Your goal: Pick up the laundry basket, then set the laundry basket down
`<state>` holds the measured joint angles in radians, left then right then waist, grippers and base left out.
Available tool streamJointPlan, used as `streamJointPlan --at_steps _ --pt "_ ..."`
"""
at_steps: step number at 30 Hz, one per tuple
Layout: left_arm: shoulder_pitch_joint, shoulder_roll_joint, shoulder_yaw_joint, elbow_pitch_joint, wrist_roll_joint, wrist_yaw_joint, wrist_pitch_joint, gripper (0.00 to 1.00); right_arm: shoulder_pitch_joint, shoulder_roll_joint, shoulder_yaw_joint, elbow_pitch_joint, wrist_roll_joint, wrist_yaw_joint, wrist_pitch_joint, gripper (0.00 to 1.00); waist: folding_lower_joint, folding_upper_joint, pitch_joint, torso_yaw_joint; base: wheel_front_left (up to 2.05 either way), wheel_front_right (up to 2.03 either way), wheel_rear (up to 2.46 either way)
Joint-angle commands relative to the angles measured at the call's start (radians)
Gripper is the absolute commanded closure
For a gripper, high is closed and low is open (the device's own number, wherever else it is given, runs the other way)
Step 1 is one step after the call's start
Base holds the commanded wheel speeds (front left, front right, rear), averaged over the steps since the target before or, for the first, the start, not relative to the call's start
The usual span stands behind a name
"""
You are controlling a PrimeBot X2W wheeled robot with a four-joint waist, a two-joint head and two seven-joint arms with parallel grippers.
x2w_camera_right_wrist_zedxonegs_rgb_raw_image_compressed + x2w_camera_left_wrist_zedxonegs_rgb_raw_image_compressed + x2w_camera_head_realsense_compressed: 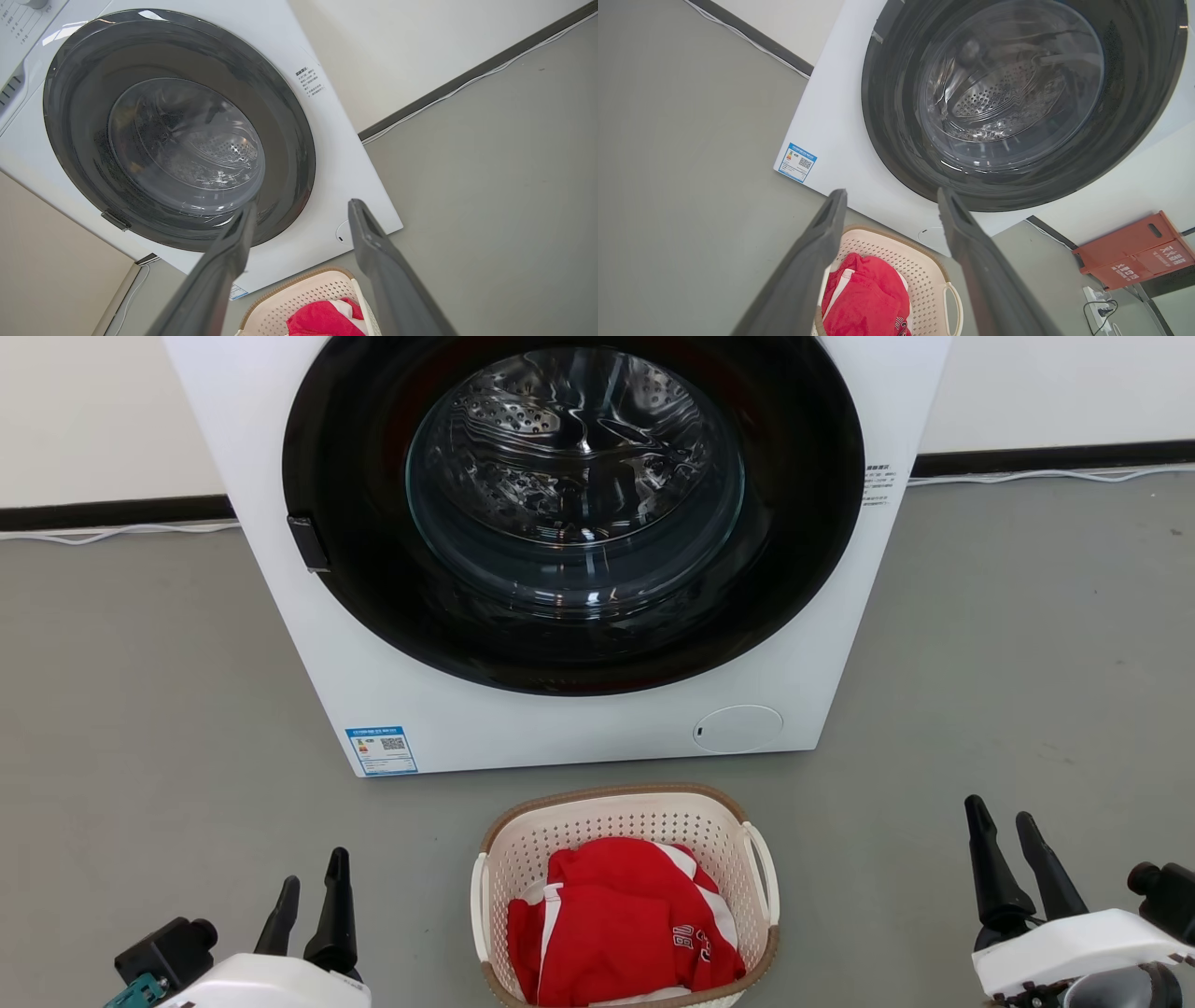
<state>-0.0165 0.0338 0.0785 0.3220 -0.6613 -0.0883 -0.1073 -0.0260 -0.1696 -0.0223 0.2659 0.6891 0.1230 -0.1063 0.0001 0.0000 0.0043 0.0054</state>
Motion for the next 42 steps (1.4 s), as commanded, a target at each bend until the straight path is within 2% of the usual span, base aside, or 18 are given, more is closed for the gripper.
streamJointPlan --at_steps 1,42 --pt "-0.053 0.012 0.020 -0.024 0.041 0.003 -0.016 0.00 -0.049 -0.025 0.018 -0.024 -0.039 0.005 -0.019 0.00 -0.0001 0.0000 0.000 0.000 0.00 0.00 0.00" --pt "-0.063 0.016 0.034 -0.004 0.546 0.021 -0.135 0.00 -0.043 -0.063 0.050 0.009 -0.458 0.007 -0.136 0.00 -0.0001 0.0000 0.007 -0.003 0.00 0.00 0.00"
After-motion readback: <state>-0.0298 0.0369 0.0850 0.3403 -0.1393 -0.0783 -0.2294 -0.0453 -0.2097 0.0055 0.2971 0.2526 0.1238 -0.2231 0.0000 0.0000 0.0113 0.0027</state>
